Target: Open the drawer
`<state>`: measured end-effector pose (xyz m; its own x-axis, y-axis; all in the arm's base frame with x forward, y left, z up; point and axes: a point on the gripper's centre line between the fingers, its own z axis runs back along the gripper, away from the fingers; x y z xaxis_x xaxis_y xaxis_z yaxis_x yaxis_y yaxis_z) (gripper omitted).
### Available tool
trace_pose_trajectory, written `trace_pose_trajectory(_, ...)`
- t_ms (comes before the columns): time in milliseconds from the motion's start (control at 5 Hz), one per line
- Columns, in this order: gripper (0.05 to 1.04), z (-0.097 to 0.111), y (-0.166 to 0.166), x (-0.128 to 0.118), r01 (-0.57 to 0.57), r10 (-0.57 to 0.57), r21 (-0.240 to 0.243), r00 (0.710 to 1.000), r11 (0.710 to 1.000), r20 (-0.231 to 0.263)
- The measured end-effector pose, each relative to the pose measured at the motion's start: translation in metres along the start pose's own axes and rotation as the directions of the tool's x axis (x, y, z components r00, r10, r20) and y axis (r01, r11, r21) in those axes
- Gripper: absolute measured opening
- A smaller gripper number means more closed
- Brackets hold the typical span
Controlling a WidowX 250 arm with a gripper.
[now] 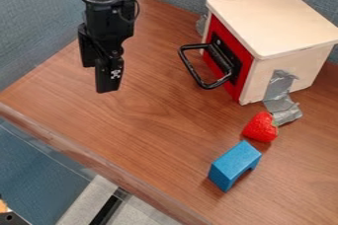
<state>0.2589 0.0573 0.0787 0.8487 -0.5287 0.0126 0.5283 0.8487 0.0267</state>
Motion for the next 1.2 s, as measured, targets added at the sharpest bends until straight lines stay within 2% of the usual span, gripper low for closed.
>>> trace_pose_trajectory(200,1.000,-0.007,-0.001,-0.001,-0.010,0.009,-0.016,1.000,1.000,-0.019)
trace_pose_trajectory(400,1.000,-0.016,-0.005,0.012,-0.033,0.034,0.016,0.999,0.999,-0.029)
trace_pose_trajectory(600,1.000,-0.016,0.008,0.030,-0.175,0.176,0.085,0.984,0.981,-0.004)
trace_pose_trajectory(800,1.000,-0.006,0.017,0.049,-0.374,0.367,0.092,0.927,0.923,0.077)
trace_pose_trajectory(1000,1.000,-0.001,0.021,0.063,-0.554,0.547,0.065,0.831,0.830,0.098)
trace_pose_trajectory(1200,1.000,0.010,0.024,0.078,-0.696,0.689,0.007,0.712,0.718,0.135)
